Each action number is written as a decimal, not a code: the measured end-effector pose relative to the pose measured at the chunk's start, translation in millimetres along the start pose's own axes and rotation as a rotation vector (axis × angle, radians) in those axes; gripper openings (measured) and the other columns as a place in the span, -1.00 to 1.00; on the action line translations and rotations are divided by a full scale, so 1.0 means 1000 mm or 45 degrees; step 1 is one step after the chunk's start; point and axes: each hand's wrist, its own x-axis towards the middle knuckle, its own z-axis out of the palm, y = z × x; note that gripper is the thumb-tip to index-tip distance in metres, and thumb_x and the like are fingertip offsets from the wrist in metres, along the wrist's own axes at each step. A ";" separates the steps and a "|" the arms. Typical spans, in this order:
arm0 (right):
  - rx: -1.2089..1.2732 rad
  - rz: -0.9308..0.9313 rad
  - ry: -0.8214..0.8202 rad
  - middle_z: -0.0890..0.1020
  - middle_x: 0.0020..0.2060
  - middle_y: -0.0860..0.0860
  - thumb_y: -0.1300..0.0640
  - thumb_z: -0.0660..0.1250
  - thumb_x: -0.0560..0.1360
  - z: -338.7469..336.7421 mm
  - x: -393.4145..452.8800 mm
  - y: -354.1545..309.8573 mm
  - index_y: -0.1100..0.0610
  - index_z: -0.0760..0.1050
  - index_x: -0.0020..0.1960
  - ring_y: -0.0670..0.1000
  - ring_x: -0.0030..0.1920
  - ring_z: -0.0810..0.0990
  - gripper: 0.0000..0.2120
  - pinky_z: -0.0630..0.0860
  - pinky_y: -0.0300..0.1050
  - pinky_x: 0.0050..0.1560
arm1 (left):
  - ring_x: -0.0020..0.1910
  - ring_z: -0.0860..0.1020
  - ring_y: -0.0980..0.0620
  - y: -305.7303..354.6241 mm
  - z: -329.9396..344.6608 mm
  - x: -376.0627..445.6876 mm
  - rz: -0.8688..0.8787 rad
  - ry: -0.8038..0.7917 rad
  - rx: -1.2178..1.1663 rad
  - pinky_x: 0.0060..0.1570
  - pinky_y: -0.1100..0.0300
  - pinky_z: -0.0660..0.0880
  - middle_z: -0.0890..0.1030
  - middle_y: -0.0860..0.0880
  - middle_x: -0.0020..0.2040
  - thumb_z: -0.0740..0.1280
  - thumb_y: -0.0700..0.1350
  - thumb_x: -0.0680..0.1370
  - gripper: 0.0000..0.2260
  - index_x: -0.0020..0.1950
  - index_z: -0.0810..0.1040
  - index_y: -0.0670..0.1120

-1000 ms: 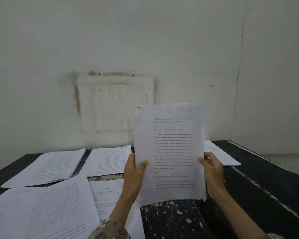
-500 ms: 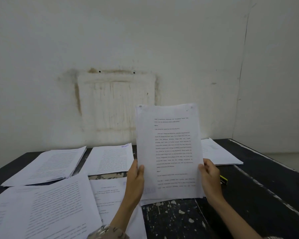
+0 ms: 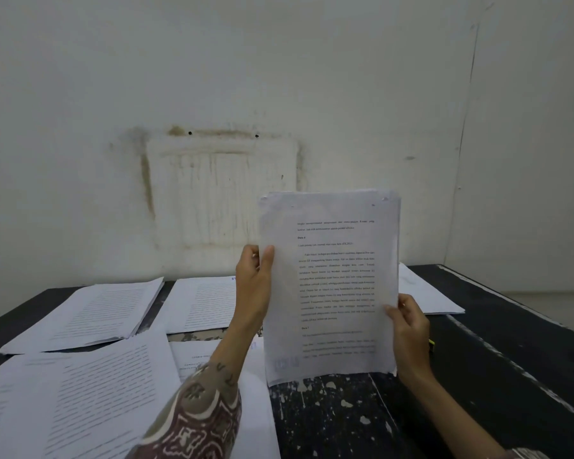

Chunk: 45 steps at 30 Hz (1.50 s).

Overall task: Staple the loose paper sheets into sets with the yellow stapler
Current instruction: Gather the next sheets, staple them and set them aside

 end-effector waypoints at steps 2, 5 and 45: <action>0.012 -0.048 0.014 0.57 -0.18 -0.01 0.28 0.13 0.57 0.001 0.006 -0.009 0.23 0.42 -0.02 -0.05 -0.18 0.56 -0.89 0.48 -0.25 -0.28 | -0.27 0.37 0.07 0.007 0.003 0.006 0.031 -0.003 0.009 -0.32 0.28 0.36 0.39 -0.08 -0.23 0.17 -0.01 0.59 -0.77 -0.19 0.30 -0.12; 0.028 -0.121 0.058 0.55 -0.20 0.01 0.21 0.09 0.60 0.006 0.021 -0.025 0.20 0.43 -0.01 -0.05 -0.22 0.53 -0.85 0.49 -0.28 -0.30 | -0.31 0.34 0.07 0.012 0.007 0.010 0.063 -0.010 0.005 -0.33 0.24 0.35 0.35 -0.05 -0.27 0.16 -0.03 0.60 -0.75 -0.23 0.28 -0.10; -1.111 0.316 -0.482 0.48 0.06 0.12 0.21 0.15 0.56 -0.008 0.058 0.019 0.21 0.41 0.17 0.08 0.08 0.47 -0.79 0.40 -0.08 0.00 | 0.07 0.57 -0.12 -0.072 0.009 -0.049 -0.829 -0.141 -0.405 0.01 -0.04 0.55 0.56 -0.13 0.18 0.34 -0.11 0.52 -0.60 0.32 0.36 -0.13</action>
